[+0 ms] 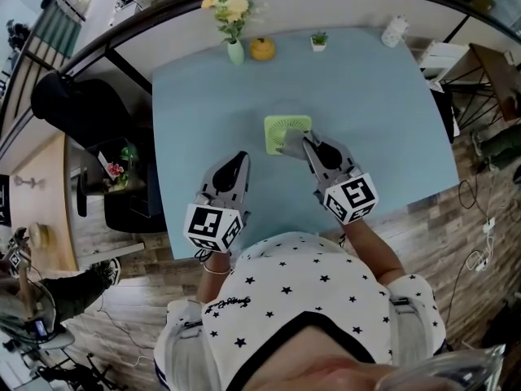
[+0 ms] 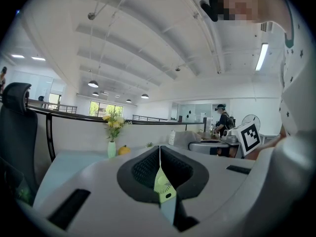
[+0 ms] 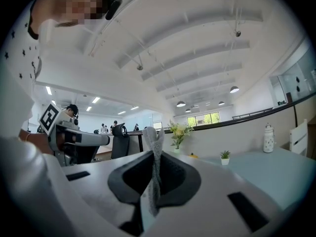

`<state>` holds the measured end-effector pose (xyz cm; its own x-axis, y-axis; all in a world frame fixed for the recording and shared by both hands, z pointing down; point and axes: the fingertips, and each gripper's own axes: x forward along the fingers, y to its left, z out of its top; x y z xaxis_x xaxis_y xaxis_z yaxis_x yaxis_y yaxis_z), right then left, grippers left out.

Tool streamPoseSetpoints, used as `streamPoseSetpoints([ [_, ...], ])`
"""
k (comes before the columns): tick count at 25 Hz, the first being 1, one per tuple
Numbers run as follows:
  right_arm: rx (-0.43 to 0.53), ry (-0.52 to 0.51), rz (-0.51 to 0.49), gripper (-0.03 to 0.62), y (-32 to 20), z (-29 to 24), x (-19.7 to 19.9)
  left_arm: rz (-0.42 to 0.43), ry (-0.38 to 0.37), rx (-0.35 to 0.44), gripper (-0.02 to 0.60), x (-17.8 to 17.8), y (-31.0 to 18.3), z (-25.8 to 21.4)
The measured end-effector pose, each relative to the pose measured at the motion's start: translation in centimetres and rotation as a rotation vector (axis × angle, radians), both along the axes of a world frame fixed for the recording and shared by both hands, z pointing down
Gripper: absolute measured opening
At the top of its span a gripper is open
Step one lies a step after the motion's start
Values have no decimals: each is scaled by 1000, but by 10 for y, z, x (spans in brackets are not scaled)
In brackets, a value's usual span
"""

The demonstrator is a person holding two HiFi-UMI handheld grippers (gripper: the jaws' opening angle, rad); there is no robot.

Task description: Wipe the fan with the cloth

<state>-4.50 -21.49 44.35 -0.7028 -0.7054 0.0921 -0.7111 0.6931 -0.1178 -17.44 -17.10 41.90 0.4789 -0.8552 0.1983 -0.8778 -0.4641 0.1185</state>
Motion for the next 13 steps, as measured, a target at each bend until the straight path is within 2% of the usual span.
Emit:
streamPoseSetpoints([
  [13, 0, -21, 4, 14, 5, -4, 4, 6, 0, 1, 29, 5, 3, -2],
])
